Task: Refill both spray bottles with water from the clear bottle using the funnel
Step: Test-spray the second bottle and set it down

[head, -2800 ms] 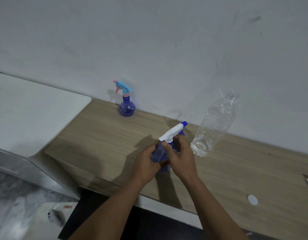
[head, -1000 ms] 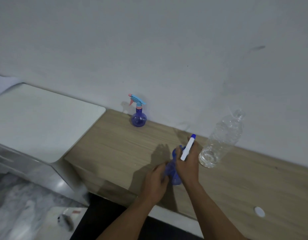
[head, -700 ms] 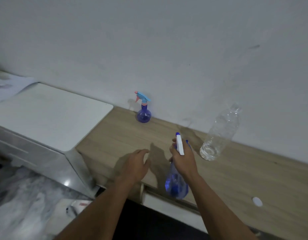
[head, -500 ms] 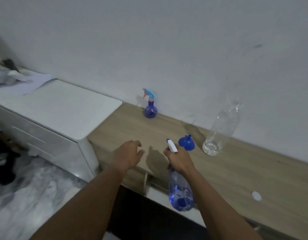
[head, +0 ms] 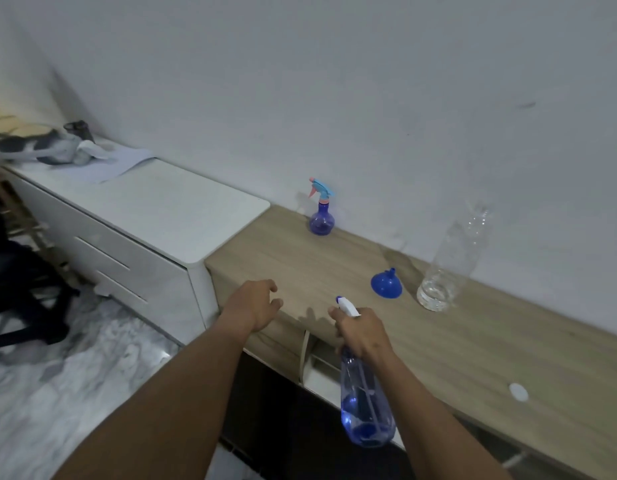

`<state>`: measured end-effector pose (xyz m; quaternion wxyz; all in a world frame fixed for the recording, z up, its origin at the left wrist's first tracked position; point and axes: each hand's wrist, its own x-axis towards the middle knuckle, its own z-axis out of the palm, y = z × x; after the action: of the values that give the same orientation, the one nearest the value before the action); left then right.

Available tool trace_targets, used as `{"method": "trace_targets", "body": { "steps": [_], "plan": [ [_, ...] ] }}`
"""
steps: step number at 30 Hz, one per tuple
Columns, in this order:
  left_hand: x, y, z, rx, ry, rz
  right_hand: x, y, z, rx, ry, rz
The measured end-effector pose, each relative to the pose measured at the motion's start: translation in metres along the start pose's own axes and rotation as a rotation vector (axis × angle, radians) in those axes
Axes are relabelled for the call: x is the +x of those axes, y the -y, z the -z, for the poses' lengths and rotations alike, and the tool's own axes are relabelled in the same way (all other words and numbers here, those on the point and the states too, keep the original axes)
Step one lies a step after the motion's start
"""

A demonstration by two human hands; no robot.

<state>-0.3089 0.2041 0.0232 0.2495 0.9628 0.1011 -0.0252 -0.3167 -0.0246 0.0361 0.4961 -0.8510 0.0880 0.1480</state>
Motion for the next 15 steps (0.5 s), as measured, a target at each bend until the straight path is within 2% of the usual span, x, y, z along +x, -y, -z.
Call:
{"method": "trace_targets", "body": {
  "steps": [12,15],
  "plan": [
    [-0.0088,-0.0061,0.0039,-0.006,0.041,0.005,-0.0039,-0.0056,0.0044,0.03,0.044,-0.005],
    [-0.0102,-0.0073,0.0032,-0.014,0.058,0.009,-0.0079,-0.0092,0.0057,0.069,0.015,0.05]
  ]
}}
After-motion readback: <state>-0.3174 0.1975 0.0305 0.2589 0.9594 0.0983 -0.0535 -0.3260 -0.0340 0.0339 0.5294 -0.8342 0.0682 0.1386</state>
